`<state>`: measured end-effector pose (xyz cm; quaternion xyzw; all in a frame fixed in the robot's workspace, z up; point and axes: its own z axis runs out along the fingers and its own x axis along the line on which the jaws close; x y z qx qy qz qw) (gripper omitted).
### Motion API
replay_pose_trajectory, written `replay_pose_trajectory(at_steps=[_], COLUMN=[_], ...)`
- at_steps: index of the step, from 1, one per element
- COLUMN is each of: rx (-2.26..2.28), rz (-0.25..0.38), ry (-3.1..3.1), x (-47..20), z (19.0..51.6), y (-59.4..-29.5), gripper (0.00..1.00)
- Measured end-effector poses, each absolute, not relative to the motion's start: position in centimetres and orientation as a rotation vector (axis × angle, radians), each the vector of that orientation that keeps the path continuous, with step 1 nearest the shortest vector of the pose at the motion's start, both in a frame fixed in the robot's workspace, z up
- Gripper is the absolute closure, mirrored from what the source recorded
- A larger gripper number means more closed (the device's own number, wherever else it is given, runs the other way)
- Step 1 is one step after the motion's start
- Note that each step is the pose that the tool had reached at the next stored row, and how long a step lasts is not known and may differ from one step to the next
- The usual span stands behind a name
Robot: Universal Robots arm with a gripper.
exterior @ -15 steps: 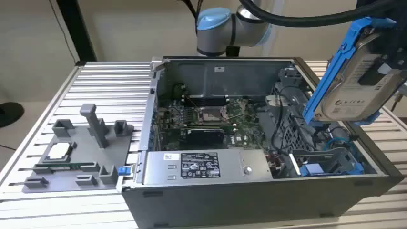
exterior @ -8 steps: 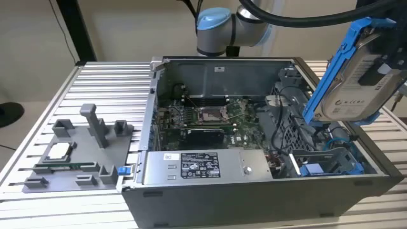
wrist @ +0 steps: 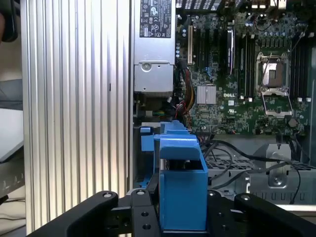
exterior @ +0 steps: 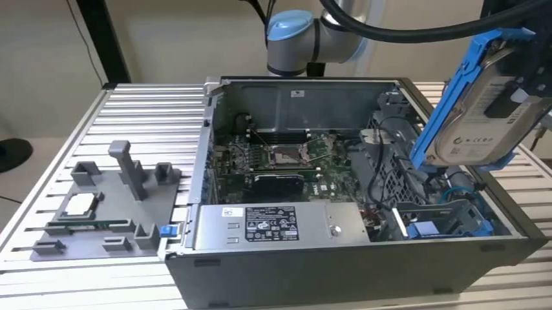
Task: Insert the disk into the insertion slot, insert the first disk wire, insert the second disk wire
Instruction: 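Insert the disk into the insertion slot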
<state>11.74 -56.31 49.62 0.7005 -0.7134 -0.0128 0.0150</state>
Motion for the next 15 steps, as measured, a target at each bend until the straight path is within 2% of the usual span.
replay_pose_trajectory(at_steps=[15], rx=[2.180], rz=[-0.040], ry=[-2.220], x=[12.48], z=[48.63], y=[-56.79], gripper=[1.00])
